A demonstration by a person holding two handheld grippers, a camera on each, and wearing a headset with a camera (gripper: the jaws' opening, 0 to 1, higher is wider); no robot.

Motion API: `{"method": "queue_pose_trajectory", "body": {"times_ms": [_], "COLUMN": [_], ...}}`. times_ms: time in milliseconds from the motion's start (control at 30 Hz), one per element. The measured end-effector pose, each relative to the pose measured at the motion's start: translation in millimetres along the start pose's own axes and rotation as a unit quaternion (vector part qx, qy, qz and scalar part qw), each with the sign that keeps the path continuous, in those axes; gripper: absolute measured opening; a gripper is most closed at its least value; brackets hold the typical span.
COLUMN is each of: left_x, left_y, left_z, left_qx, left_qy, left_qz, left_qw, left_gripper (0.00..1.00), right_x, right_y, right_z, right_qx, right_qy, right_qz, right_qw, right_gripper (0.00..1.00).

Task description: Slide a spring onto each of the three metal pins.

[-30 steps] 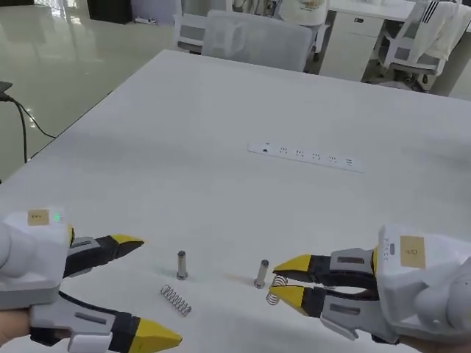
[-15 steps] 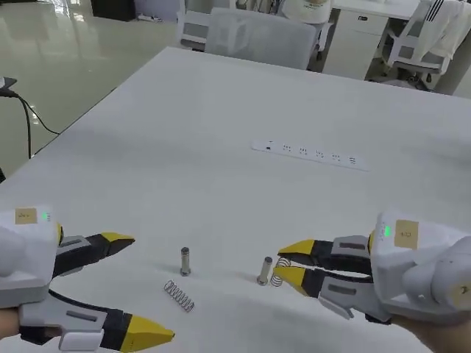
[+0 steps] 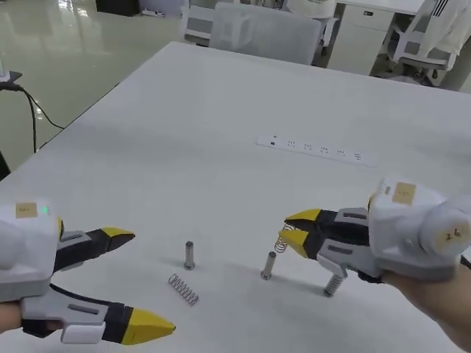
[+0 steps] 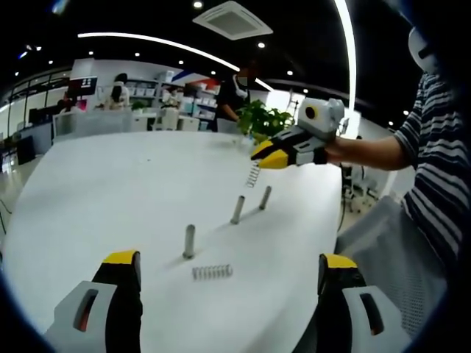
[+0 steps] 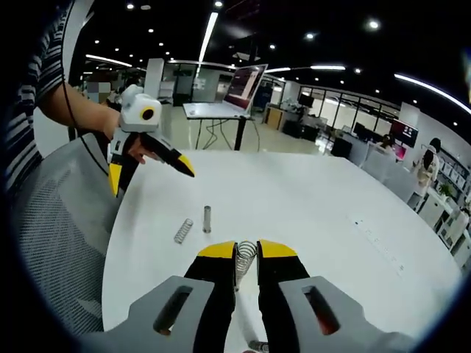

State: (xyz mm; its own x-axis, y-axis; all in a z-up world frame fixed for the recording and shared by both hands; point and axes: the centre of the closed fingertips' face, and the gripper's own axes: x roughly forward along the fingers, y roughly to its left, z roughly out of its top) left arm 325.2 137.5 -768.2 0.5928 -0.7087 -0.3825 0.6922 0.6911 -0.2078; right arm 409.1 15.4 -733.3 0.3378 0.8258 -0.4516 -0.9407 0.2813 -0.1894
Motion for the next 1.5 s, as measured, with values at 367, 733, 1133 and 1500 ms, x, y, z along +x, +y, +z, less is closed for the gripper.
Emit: {"method": "queue_pose_trajectory", "body": {"times_ms": [367,733,1133,1500], "left_x": [-2.4,-6.8,-9.2,-11.3], "left_y": [-0.5,1.6,2.6,2.5], "left_z": [1.3,-4.1,-4.6,-3.3], "left_qx": [-0.002,-0.007,-0.011,-0.012], "left_qy": [-0.004,-0.002,-0.004,-0.004], "left_qz": [0.004,0.010,0.012,0.014], "left_qw": [1.0000,0.9999,0.9999,0.9998], "left_gripper": [0.96,0.95,0.94,0.94], "right_x": [9.2,15.7,26.6,40.2], "right_y": [0.0,-0.6,8.5,15.7], "right_z": [-10.2,-15.9,-39.7,-69.3], "right_qx": [0.004,0.009,0.010,0.008], "right_qy": [0.017,0.022,0.050,0.099], "right_qz": [0.006,0.005,0.013,0.019], "right_qw": [0.9998,0.9997,0.9986,0.9949], "right_gripper": [0.07,0.07,0.07,0.08]}}
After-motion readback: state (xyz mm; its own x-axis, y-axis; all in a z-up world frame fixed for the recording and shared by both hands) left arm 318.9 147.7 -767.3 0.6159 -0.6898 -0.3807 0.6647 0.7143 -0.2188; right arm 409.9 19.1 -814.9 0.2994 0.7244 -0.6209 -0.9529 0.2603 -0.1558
